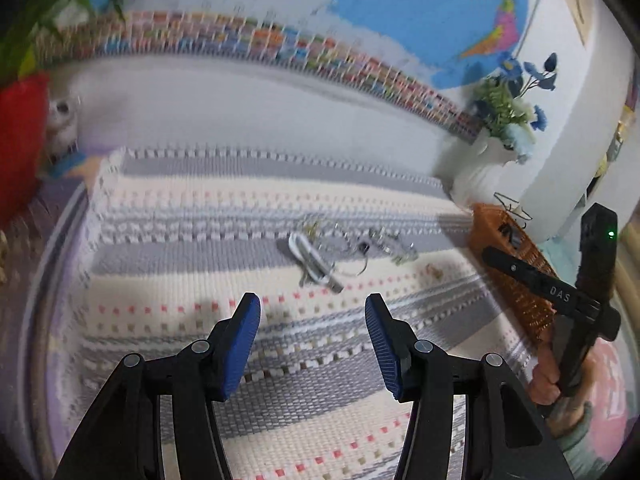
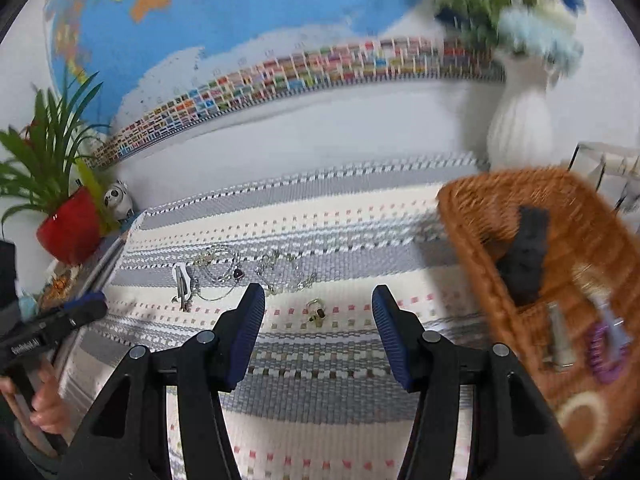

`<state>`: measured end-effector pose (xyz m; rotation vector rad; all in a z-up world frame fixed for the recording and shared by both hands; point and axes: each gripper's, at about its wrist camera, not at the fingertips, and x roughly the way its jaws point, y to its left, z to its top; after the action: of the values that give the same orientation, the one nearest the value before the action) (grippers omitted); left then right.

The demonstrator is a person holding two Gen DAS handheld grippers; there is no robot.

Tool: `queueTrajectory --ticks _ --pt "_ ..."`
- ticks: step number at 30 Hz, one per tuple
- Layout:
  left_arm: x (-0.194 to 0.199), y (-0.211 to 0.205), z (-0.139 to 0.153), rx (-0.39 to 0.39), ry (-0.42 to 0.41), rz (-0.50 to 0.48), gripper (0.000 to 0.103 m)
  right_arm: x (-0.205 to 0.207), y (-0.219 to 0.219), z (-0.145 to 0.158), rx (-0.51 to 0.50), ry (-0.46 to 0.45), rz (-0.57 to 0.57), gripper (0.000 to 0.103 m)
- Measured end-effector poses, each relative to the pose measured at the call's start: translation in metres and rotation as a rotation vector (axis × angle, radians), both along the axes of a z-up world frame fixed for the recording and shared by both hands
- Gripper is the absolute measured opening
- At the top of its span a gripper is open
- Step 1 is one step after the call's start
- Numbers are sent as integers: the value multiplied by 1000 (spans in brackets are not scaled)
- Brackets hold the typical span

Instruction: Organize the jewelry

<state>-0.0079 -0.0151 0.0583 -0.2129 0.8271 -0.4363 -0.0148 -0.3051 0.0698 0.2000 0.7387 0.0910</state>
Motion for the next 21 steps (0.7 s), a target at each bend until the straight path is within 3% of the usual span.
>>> queueTrajectory --ticks 4,8,12,21 --pt "9 -2 -12 3 84 -21 56 10 -8 -16 6 50 -27 59" --pt "19 -8 -2 12 148 -15 56 10 -8 -18 10 48 -11 59" --pt "36 -22 4 51 169 -17 56 11 -8 -18 24 51 8 59" --pt "59 -60 -21 138 163 -11 56 11 -19 -19 85 62 2 59"
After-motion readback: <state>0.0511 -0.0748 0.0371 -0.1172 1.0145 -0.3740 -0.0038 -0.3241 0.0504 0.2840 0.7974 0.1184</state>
